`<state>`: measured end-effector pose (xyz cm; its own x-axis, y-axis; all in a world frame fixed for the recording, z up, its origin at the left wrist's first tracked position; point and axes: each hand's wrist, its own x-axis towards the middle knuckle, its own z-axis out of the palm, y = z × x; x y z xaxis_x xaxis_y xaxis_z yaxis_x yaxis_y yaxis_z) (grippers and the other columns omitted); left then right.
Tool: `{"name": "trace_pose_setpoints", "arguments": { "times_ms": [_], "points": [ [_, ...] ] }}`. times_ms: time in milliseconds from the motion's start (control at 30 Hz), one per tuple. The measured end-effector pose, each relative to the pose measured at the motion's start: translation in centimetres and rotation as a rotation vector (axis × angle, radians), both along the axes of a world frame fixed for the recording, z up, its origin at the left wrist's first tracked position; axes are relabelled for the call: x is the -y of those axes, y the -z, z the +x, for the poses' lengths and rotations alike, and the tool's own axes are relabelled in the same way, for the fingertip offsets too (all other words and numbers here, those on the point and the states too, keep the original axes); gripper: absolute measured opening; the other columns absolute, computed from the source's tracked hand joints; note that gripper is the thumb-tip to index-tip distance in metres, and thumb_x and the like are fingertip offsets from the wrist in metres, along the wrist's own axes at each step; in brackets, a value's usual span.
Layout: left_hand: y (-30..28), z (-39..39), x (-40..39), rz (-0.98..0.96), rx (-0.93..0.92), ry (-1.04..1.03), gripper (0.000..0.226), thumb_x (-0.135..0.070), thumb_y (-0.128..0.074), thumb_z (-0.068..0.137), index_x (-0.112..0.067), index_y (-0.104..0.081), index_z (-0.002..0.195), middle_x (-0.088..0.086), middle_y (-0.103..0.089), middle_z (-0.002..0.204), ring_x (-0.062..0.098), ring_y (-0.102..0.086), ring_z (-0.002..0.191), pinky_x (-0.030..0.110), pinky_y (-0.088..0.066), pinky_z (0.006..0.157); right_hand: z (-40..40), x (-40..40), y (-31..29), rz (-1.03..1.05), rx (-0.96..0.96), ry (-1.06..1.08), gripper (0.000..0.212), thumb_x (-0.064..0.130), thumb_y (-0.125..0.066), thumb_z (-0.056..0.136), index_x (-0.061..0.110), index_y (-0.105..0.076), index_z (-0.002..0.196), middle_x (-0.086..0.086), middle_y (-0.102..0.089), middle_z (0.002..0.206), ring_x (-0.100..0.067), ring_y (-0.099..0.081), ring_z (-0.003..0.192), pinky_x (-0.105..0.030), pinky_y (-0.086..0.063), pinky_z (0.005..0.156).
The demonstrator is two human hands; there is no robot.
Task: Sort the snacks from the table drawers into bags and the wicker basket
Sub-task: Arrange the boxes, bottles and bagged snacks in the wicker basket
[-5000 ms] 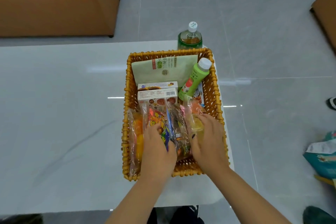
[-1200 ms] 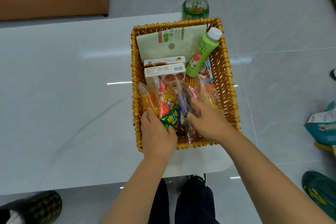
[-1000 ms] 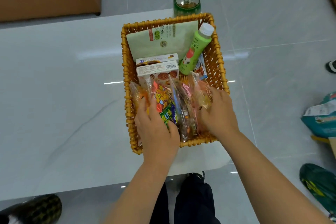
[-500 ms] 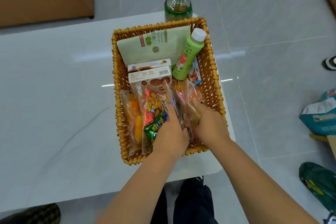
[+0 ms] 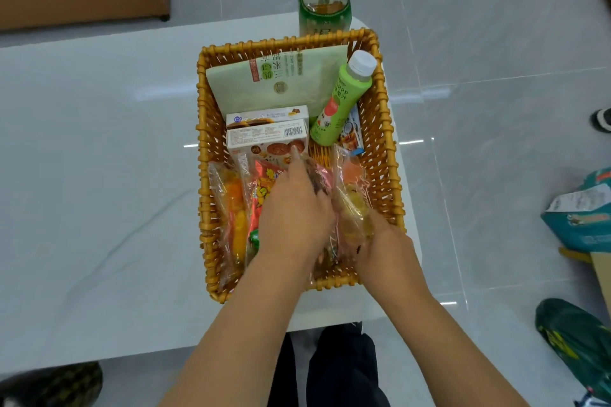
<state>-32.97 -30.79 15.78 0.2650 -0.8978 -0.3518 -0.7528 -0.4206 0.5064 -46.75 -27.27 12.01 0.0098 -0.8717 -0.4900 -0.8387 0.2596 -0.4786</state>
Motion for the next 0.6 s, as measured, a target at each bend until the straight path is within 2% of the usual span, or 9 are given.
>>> {"name": "trace_pose_setpoints", "arguments": {
  "times_ms": [133,233,300,367,433,467,533,600],
  "points": [
    [0.2,-0.2,3.4,0.02,-0.053,0.0,0.027,-0.019,-0.053,0.092,-0.008,-0.058,0.116,0.008,-0.067,0.088,0.024,-0.064,0.083,0.035,-0.053,0.074,-0.2,0.5,-0.4,0.039,-0.105,0.0,0.034,0.018,-0.058,0.092,0.02,-0.052,0.125,-0.003,-0.065,0.106,-0.022,-0.063,0.089,-0.031,-0.052,0.079],
    [0.9,-0.5,5.5,-0.002,-0.039,0.019,0.02,-0.023,-0.057,0.09,-0.01,-0.068,0.099,0.005,-0.068,0.084,0.021,-0.062,0.077,0.027,-0.046,0.066,0.6,1.1,-0.5,0.067,-0.206,-0.096,0.03,0.015,-0.056,0.093,0.016,-0.047,0.122,-0.004,-0.065,0.101,-0.021,-0.065,0.085,-0.029,-0.051,0.072],
    [1.4,-0.9,6.5,0.032,0.005,0.076,0.022,-0.026,-0.059,0.088,-0.006,-0.064,0.08,0.005,-0.062,0.073,0.024,-0.061,0.072,0.027,-0.042,0.057,1.2,1.4,-0.3,0.076,-0.237,-0.147,0.038,0.012,-0.058,0.092,0.015,-0.04,0.125,-0.004,-0.066,0.098,-0.021,-0.067,0.082,-0.03,-0.052,0.07],
    [1.8,-1.8,7.0,0.163,0.046,0.142,0.034,-0.028,-0.06,0.09,-0.01,-0.049,0.063,0.002,-0.048,0.063,0.023,-0.054,0.065,0.027,-0.036,0.051,1.4,1.8,0.1,0.087,-0.237,-0.16,0.051,0.012,-0.061,0.089,0.016,-0.031,0.131,-0.004,-0.067,0.097,-0.021,-0.067,0.081,-0.031,-0.053,0.068],
    [2.4,-2.8,7.1,0.275,0.099,0.174,0.039,-0.029,-0.058,0.093,-0.013,-0.044,0.061,0.0,-0.044,0.063,0.018,-0.048,0.062,0.025,-0.034,0.06,1.3,2.3,0.2,0.117,-0.226,-0.152,0.064,0.011,-0.065,0.085,0.017,-0.024,0.134,-0.004,-0.066,0.096,-0.022,-0.067,0.081,-0.032,-0.051,0.065],
    [2.8,-3.2,7.2,0.29,0.103,0.178,0.039,-0.028,-0.058,0.094,-0.013,-0.044,0.061,0.0,-0.044,0.062,0.019,-0.051,0.065,0.026,-0.035,0.064,1.3,2.5,0.2,0.127,-0.224,-0.149,0.067,0.011,-0.066,0.083,0.017,-0.022,0.134,-0.005,-0.066,0.096,-0.022,-0.066,0.081,-0.031,-0.05,0.065],
    [3.5,-3.7,7.5,0.308,0.096,0.188,0.036,-0.021,-0.059,0.093,-0.01,-0.045,0.062,0.001,-0.045,0.063,0.024,-0.059,0.076,0.028,-0.039,0.063,1.4,2.5,0.1,0.134,-0.231,-0.157,0.068,0.009,-0.067,0.083,0.016,-0.022,0.133,-0.005,-0.066,0.097,-0.023,-0.067,0.082,-0.03,-0.048,0.062],
    [3.9,-3.9,7.8,0.373,0.075,0.184,0.027,-0.012,-0.058,0.092,-0.008,-0.046,0.067,0.003,-0.049,0.071,0.024,-0.055,0.078,0.028,-0.041,0.064,1.3,2.0,0.0,0.126,-0.24,-0.2,0.065,0.008,-0.065,0.084,0.014,-0.022,0.132,-0.005,-0.067,0.098,-0.023,-0.067,0.082,-0.028,-0.044,0.06]
  ]
}}
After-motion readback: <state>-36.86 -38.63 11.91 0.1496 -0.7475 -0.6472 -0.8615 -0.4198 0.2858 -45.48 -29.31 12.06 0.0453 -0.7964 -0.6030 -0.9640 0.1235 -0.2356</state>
